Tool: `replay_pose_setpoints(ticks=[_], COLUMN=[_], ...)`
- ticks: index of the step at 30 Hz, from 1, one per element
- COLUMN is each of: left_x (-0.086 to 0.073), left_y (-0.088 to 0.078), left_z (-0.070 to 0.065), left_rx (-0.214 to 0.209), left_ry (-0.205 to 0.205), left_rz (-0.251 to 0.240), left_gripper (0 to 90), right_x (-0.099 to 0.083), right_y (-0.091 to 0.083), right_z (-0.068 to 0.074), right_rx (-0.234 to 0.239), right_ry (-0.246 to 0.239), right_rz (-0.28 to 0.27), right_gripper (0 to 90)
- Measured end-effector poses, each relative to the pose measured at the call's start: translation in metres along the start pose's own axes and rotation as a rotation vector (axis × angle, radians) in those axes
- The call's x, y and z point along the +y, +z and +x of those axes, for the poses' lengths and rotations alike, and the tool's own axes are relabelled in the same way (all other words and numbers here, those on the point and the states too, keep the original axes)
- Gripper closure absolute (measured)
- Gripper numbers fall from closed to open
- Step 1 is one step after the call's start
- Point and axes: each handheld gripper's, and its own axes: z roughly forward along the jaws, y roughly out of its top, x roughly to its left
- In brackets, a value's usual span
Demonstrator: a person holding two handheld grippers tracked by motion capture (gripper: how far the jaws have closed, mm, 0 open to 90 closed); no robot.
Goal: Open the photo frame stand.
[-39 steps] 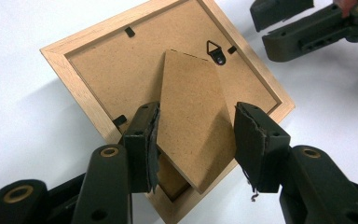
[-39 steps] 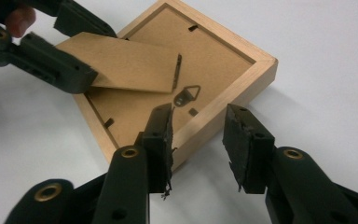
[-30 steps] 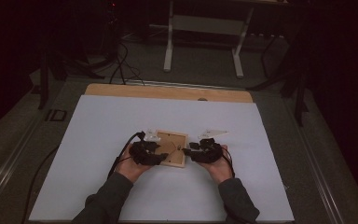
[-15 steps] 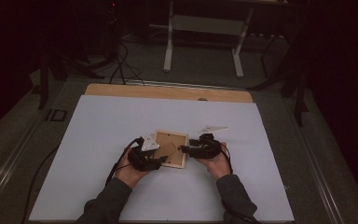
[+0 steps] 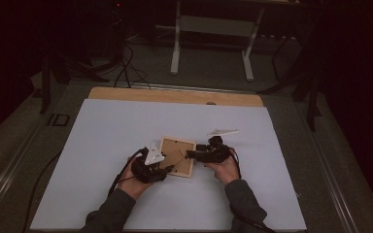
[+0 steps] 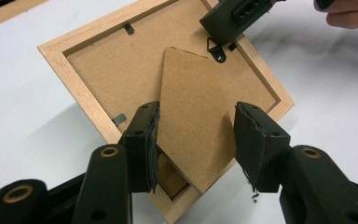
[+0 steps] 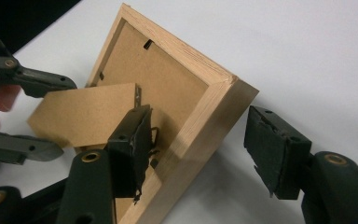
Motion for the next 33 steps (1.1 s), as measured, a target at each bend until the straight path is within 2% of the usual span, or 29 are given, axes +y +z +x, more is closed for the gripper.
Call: replay_pose_setpoints(ticks=[3,8,13,15,17,18,23,30,33], left_x=[-0.001,-0.001,-0.002,-0.002,-0.002,-0.003,0.0,0.004,0.006], left_y=[-0.001,-0.001,-0.002,-0.001,0.001,0.003,0.005,0.005,0.006], left_z=[0.0,0.002,0.01,0.014,0.019,0.02,0.02,0.019,0.02], left_rx=[-0.004,-0.024,-0.095,-0.132,-0.191,-0.206,-0.224,-0.202,-0.194], left_ry=[0.007,0.004,-0.044,-0.088,-0.134,-0.145,-0.146,-0.128,-0.126], left_rz=[-0.004,0.003,0.011,0.013,0.032,0.049,0.083,0.104,0.1], left_gripper=[52.7,52.7,53.4,54.1,54.9,54.5,58.1,59.8,61.0], right_x=[-0.001,-0.001,-0.002,-0.002,-0.002,-0.003,-0.002,-0.001,0.001], right_y=[0.001,0.001,-0.003,-0.003,-0.004,-0.004,-0.006,-0.008,-0.012], right_z=[-0.002,-0.002,-0.001,-0.001,0.0,0.0,0.004,0.007,0.007], right_rx=[0.034,0.045,0.046,0.049,0.057,0.063,0.06,0.05,0.043], right_ry=[0.015,0.02,0.018,0.013,0.014,0.012,-0.013,-0.028,-0.035], right_rz=[0.0,-0.005,-0.016,-0.017,-0.024,-0.029,-0.04,-0.052,-0.071], right_gripper=[41.1,42.7,47.2,47.7,48.9,49.5,50.3,51.4,55.7])
